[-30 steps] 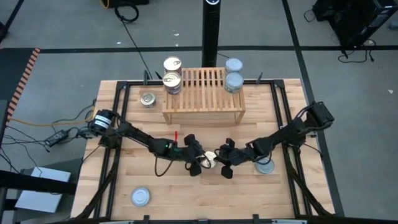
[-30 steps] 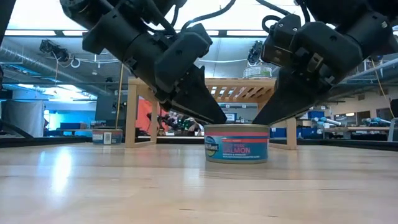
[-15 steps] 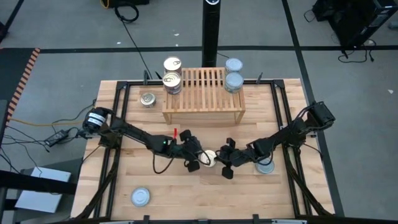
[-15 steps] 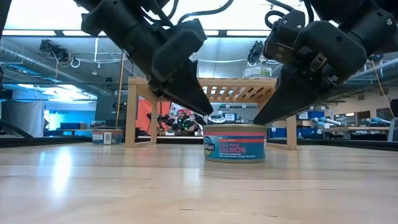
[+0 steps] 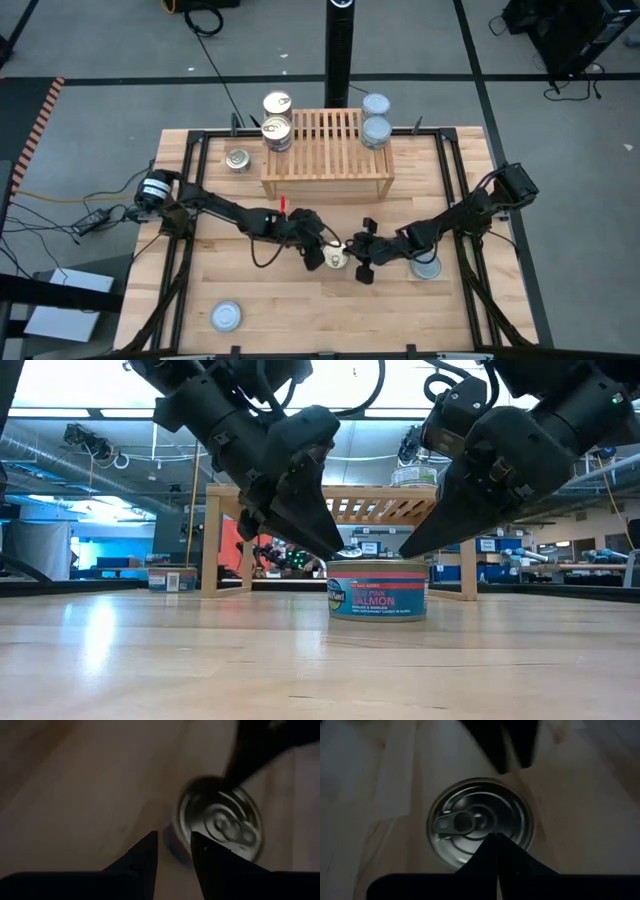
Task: Stack canned seafood by type on shelf
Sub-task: Put the blue-pink tuna can on the shelf
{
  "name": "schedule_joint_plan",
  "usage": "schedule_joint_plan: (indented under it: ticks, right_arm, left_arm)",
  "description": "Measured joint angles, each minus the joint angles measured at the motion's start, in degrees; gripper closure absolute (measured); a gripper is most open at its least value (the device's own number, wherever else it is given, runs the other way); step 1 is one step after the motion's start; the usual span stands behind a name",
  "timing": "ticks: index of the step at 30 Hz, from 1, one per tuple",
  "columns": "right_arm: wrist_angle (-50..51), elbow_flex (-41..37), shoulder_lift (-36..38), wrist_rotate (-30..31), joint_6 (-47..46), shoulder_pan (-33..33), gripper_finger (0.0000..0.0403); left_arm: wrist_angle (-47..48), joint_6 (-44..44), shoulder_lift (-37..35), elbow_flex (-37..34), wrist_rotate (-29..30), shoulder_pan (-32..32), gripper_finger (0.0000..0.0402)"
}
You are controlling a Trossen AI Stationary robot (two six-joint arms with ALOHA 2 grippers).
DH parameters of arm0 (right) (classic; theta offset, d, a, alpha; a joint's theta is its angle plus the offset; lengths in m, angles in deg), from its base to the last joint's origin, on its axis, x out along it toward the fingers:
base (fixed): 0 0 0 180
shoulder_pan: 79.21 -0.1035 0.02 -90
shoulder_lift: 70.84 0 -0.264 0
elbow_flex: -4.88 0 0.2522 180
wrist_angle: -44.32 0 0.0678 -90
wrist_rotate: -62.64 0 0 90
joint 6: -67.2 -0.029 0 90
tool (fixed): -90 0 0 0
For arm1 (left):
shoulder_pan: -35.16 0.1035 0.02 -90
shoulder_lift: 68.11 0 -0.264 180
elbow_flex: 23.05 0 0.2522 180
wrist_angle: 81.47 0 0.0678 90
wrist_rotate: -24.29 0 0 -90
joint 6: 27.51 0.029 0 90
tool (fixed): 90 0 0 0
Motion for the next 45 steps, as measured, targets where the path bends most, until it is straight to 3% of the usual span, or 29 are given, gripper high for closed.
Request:
schedule_joint_plan:
  ticks: [33, 45]
  right_arm:
    - [-4.6, 0.0, -0.1, 0.7, 3.0, 0.6, 0.0396]
    - [-5.1, 0.0, -0.1, 0.7, 3.6, 0.5, 0.0396]
  left_arm:
    - [-2.2, -4.8, 0.2, 0.0, -3.5, 1.1, 0.0281]
    - [-6.1, -5.2, 4.0, 0.2, -4.6, 1.3, 0.0281]
